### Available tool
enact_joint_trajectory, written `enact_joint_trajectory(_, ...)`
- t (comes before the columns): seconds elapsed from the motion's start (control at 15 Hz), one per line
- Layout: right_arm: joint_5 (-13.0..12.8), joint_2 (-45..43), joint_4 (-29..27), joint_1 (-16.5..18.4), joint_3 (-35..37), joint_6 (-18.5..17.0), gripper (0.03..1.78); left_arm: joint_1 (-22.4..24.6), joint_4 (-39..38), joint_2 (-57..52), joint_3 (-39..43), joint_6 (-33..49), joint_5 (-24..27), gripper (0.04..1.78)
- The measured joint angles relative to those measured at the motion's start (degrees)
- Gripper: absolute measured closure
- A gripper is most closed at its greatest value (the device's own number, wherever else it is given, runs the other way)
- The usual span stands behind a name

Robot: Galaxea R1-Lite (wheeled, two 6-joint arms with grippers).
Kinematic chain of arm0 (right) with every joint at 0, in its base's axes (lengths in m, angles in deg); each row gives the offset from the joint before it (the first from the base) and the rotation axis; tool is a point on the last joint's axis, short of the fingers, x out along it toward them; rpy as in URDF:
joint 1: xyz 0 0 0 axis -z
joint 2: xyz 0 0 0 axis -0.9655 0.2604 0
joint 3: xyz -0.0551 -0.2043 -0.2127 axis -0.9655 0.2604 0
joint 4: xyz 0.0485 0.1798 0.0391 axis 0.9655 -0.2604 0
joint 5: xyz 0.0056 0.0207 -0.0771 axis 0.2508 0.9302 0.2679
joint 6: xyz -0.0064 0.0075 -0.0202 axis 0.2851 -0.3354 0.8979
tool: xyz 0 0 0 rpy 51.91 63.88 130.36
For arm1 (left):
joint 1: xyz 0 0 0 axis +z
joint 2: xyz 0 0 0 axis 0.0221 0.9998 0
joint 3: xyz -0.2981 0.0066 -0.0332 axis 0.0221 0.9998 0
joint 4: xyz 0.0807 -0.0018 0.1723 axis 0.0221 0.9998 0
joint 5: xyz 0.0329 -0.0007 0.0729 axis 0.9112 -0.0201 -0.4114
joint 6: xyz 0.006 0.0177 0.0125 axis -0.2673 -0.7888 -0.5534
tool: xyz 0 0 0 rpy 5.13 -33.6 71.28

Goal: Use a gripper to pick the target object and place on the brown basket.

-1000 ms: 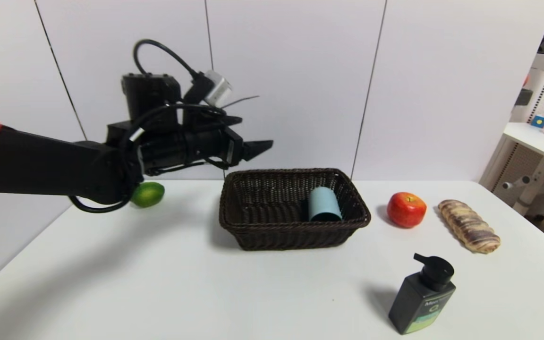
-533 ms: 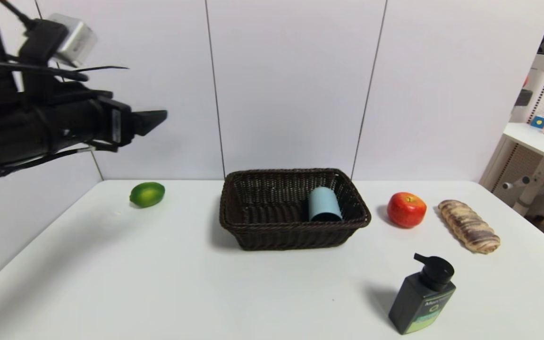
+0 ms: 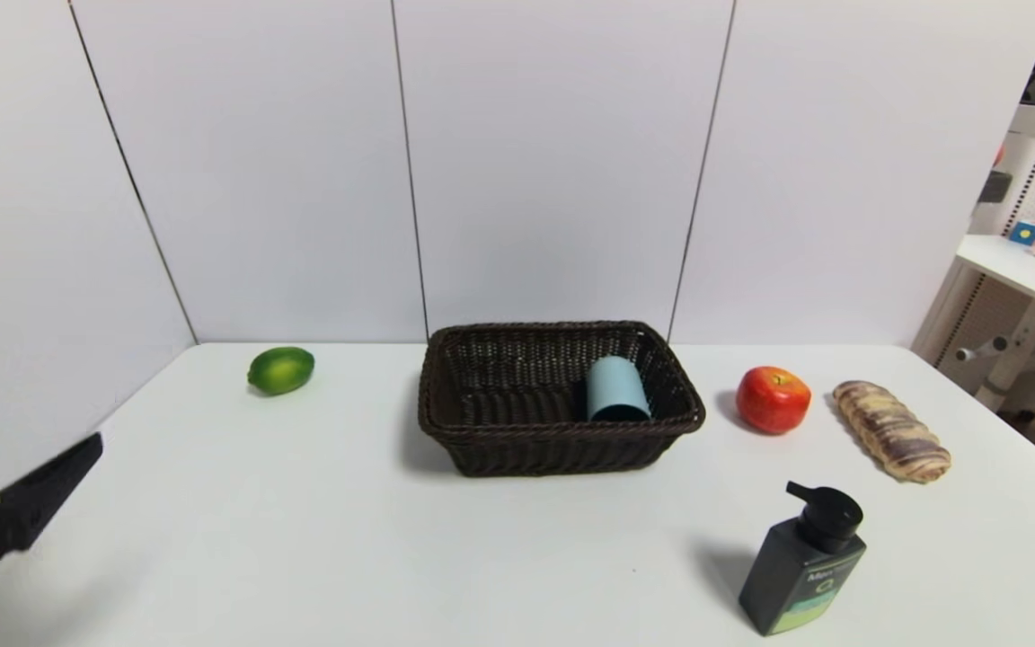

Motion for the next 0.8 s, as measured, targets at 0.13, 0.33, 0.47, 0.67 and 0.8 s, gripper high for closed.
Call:
enact_joint_trajectory(0.13, 0.00, 0.00, 0.00, 0.00, 0.00, 0.02, 0.12, 0.74, 0.27, -9.30, 8.73, 0.20, 0.06, 0.13)
enact_joint_trajectory(0.33, 0.00, 0.00, 0.00, 0.00, 0.00, 0.00, 0.12, 1.30, 0.88, -20.82, 18.60, 2.04, 0.12, 0.13)
enact_joint_trajectory(0.47, 0.00, 0.00, 0.02, 0.00, 0.00, 0.00, 0.12, 1.46, 3.61, -24.82, 21.52, 3.89, 0.34, 0.13)
enact_joint_trajectory(0.67, 0.00, 0.00, 0.00, -0.02, 0.00, 0.00, 0.12, 1.60, 7.85, -27.14, 22.32, 5.73, 2.54, 0.13)
enact_joint_trajectory(0.8, 0.00, 0.00, 0.00, -0.02, 0.00, 0.00, 0.12, 3.39, 9.42, -27.05, 22.41, 7.30, 6.27, 0.13)
